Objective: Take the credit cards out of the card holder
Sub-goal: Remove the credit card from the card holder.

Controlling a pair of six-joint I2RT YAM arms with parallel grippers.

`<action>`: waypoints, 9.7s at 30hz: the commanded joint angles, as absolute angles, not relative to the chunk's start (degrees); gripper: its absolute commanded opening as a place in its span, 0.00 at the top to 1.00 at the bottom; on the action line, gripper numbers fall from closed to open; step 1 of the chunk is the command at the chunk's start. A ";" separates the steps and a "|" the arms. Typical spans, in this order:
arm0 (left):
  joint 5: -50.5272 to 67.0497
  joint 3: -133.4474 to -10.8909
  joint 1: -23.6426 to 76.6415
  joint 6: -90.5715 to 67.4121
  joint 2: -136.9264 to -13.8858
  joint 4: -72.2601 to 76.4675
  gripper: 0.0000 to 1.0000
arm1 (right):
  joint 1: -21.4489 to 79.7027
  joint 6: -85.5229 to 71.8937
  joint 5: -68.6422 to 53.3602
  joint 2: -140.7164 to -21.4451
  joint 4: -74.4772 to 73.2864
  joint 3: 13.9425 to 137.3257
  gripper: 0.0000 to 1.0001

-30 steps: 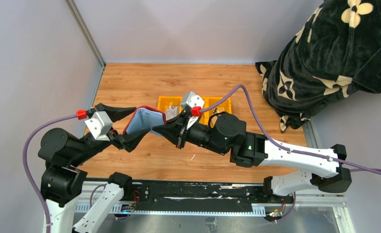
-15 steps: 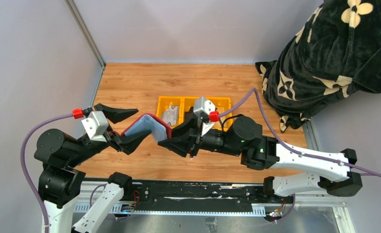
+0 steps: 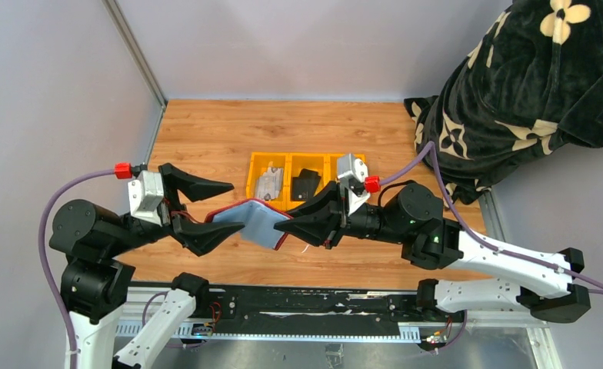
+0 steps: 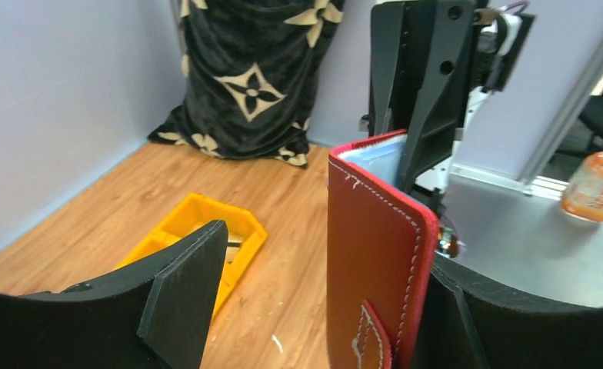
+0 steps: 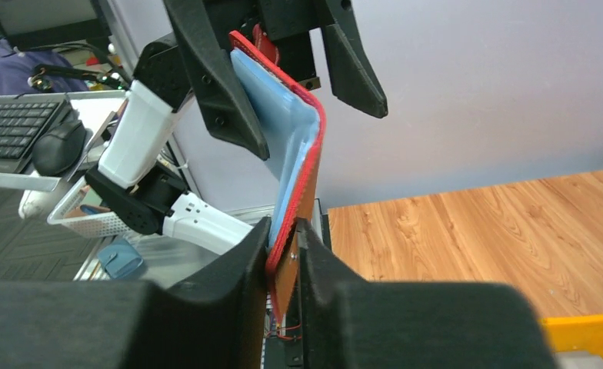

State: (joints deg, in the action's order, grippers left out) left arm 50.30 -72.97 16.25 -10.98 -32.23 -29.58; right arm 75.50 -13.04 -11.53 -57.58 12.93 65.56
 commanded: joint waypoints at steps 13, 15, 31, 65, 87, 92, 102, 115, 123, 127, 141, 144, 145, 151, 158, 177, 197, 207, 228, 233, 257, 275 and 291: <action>50.47 -66.67 16.08 -12.55 -30.85 -28.07 0.30 | 73.52 -17.83 -13.40 -63.13 13.95 70.12 1.00; 49.27 -65.93 16.06 -9.07 -29.81 -29.24 0.23 | 73.69 -18.59 -11.17 -64.04 13.88 70.69 1.00; 33.08 -63.80 16.08 9.06 -28.30 -34.17 0.98 | 74.27 -21.76 -11.79 -70.36 15.20 75.18 1.00; 46.45 -77.97 16.08 -10.43 -35.81 -31.64 1.00 | 74.18 -20.24 -12.22 -58.29 27.89 57.63 0.73; 49.09 -81.12 16.06 -11.43 -39.65 -31.12 1.00 | 74.02 -24.78 -9.71 -64.54 38.18 55.02 0.61; 53.76 -83.34 16.08 -12.14 -40.88 -32.95 1.00 | 73.36 -24.39 -12.05 -68.07 35.46 60.65 0.65; 56.63 -82.56 16.06 -18.35 -42.61 -27.52 1.00 | 73.21 -25.50 -13.20 -72.93 37.39 63.39 0.85; 58.62 -87.17 16.08 -20.57 -46.98 -26.66 1.00 | 70.67 -34.08 -13.65 -78.97 49.22 58.72 0.43; 60.19 -89.47 16.08 -23.12 -48.85 -26.00 1.00 | 66.95 -45.66 -15.95 -84.47 65.57 55.28 0.24; 60.96 -89.06 16.08 -24.17 -48.76 -25.49 1.00 | 66.31 -49.62 -18.37 -86.50 72.37 56.64 0.25; 58.60 -87.24 16.08 -17.67 -47.26 -28.03 1.00 | 65.32 -60.27 -24.83 -90.17 85.64 60.51 1.00; 51.04 -87.75 16.08 -5.90 -45.24 -36.31 0.29 | 63.70 -53.12 -25.49 -82.99 69.20 59.34 1.00; 48.78 -87.77 16.08 -1.28 -44.46 -38.73 0.06 | 63.69 -46.43 -24.32 -79.31 58.10 60.16 1.00; 36.04 -83.21 16.08 16.41 -37.35 -43.27 0.00 | 66.88 -14.06 -2.54 -72.70 -6.39 78.14 1.00; 41.88 -72.43 16.08 19.66 -31.65 -43.24 0.00 | 69.79 -2.55 7.69 -76.98 -22.06 89.44 1.00; 34.27 -55.42 16.03 11.02 -22.29 -28.12 0.00 | 86.23 11.25 43.34 -102.40 -39.72 127.15 1.00; 35.78 -65.35 16.08 17.05 -26.07 -38.39 1.00 | 80.83 2.10 13.30 -86.23 -28.60 104.24 0.60; 52.40 -78.53 16.08 5.49 -41.37 -53.99 1.00 | 64.37 -8.30 -16.50 -62.95 2.67 69.85 0.64; 64.06 -79.59 16.06 0.32 -43.42 -54.45 1.00 | 60.87 -17.15 -28.95 -56.32 11.31 62.52 0.74; 64.60 -79.94 16.08 0.30 -43.42 -54.52 1.00 | 60.82 -17.54 -29.71 -55.54 11.68 61.83 0.73; 66.62 -82.91 16.08 0.34 -44.52 -54.54 1.00 | 60.82 -19.64 -35.83 -53.43 14.38 60.61 0.77; 65.70 -82.91 16.08 -1.49 -44.62 -54.50 1.00 | 60.82 -20.84 -34.48 -56.14 16.00 61.34 0.50; 66.19 -82.40 16.06 -2.07 -44.32 -54.41 1.00 | 62.84 -22.35 -21.39 -60.19 17.31 62.62 0.71</action>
State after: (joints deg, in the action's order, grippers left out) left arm 64.88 -81.95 16.25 -0.84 -44.73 -54.59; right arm 62.17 -22.52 -28.58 -61.34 19.81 60.47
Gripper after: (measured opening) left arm 0.046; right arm 0.427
